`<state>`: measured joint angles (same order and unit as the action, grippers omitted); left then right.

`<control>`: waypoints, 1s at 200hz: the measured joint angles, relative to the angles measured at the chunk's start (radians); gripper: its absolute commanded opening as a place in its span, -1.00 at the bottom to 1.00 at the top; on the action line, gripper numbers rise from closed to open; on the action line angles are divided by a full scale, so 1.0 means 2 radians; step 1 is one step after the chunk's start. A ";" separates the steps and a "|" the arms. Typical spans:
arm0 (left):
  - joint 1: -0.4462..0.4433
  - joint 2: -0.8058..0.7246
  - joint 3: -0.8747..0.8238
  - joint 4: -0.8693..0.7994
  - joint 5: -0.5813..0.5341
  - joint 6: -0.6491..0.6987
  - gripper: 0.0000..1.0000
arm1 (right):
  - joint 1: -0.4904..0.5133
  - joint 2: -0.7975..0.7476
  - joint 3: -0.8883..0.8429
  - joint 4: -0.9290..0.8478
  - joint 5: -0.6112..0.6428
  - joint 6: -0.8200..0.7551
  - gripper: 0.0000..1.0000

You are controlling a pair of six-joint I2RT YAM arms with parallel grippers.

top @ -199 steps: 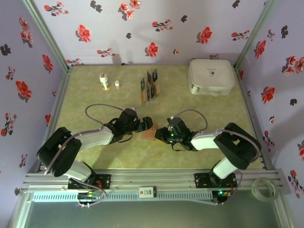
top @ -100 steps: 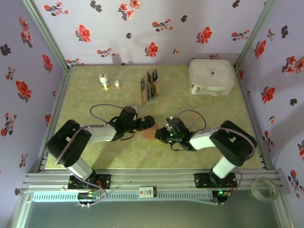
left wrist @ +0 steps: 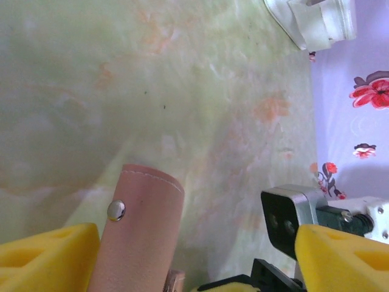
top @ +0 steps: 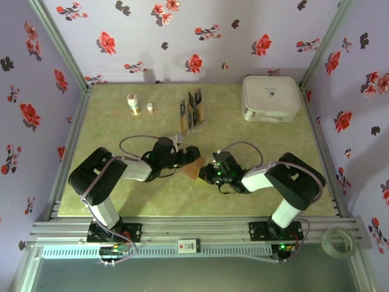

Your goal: Put the credit cards into the card holder

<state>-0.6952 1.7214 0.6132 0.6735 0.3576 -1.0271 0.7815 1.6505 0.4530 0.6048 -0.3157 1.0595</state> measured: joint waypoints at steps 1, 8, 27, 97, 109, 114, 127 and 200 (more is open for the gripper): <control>0.000 0.000 -0.001 0.001 0.001 0.000 0.56 | 0.000 0.000 0.000 0.000 0.000 0.000 -0.90; 0.000 0.000 -0.004 0.004 0.003 -0.003 0.52 | 0.000 0.000 -0.001 0.002 0.000 0.000 -0.90; 0.001 0.000 -0.007 0.007 0.007 -0.008 0.44 | 0.000 0.002 -0.001 0.004 0.000 0.000 -0.90; 0.008 0.000 -0.019 0.027 0.010 -0.019 -0.04 | 0.000 0.004 -0.002 0.011 -0.001 0.000 -0.90; 0.008 0.000 -0.021 0.030 0.010 -0.021 -0.16 | 0.000 0.005 -0.002 0.012 -0.001 0.000 -0.91; 0.008 0.000 -0.022 0.030 0.010 -0.020 -0.24 | 0.000 0.005 -0.002 0.012 -0.002 0.000 -0.90; 0.009 0.000 -0.024 0.031 0.010 -0.022 -0.44 | 0.000 0.005 -0.002 0.013 -0.002 0.002 -0.91; 0.020 -0.007 -0.042 0.037 0.006 -0.022 -1.00 | -0.002 -0.024 -0.002 -0.009 -0.004 0.007 -0.33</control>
<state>-0.6544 1.7081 0.5301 0.7483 0.3706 -1.0718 0.7784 1.6024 0.4496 0.5861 -0.3241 1.0744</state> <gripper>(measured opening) 0.102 0.278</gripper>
